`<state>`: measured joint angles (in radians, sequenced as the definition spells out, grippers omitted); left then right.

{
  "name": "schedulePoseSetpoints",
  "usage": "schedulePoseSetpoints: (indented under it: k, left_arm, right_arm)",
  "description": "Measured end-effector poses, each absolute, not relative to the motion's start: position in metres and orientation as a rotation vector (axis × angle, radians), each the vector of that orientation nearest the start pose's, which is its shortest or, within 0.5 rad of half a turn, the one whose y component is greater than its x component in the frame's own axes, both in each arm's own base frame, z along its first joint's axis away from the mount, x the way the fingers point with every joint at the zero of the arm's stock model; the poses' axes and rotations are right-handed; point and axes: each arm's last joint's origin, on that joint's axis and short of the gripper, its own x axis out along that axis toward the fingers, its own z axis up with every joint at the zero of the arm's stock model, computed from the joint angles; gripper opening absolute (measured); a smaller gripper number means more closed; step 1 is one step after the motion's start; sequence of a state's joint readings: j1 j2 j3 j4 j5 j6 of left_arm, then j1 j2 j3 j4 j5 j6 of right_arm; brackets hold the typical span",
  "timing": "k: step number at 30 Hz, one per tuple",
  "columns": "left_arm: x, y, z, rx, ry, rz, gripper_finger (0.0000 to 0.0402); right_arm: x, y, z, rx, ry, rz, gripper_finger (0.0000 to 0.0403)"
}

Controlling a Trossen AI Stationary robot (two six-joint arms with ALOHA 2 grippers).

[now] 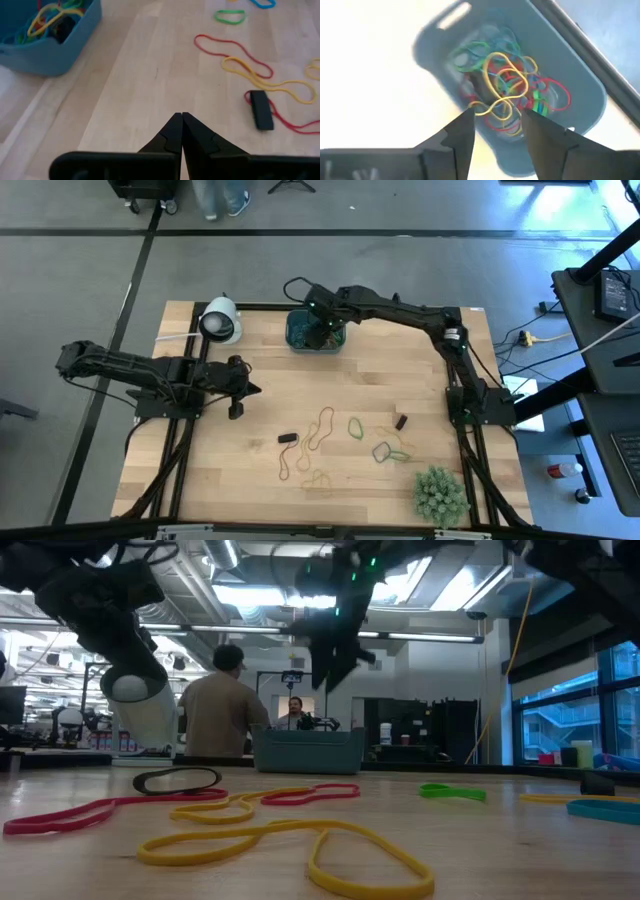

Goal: Pick and place rubber bands into bin
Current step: Put the black rubber band into the blue bin

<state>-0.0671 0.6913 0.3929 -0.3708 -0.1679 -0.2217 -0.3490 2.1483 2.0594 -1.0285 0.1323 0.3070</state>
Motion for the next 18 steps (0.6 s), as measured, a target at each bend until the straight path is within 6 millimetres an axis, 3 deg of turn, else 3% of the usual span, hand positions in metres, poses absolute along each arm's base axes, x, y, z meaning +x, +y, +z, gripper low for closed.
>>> schedulePoseSetpoints:
  k: [4,7,12,18]
  left_arm:
    - [0.156,-0.012,0.206,-0.094,0.667,0.182,0.0002]
    - [0.17,-0.02,0.212,-0.065,0.689,0.185,0.0003]
    - [0.2,-0.04,0.217,-0.051,0.752,0.192,0.0002]
    - [0.239,-0.07,0.219,-0.024,0.887,0.18,0.0002]
  right_arm:
    - [0.419,-0.137,0.305,0.33,1.003,-0.539,0.0136]
    - [0.409,-0.114,0.315,0.274,1.011,-0.478,0.0096]
    - [0.378,-0.067,0.314,0.229,1.018,-0.385,0.0011]
    - [0.316,-0.003,0.294,0.292,0.916,-0.296,0.0019]
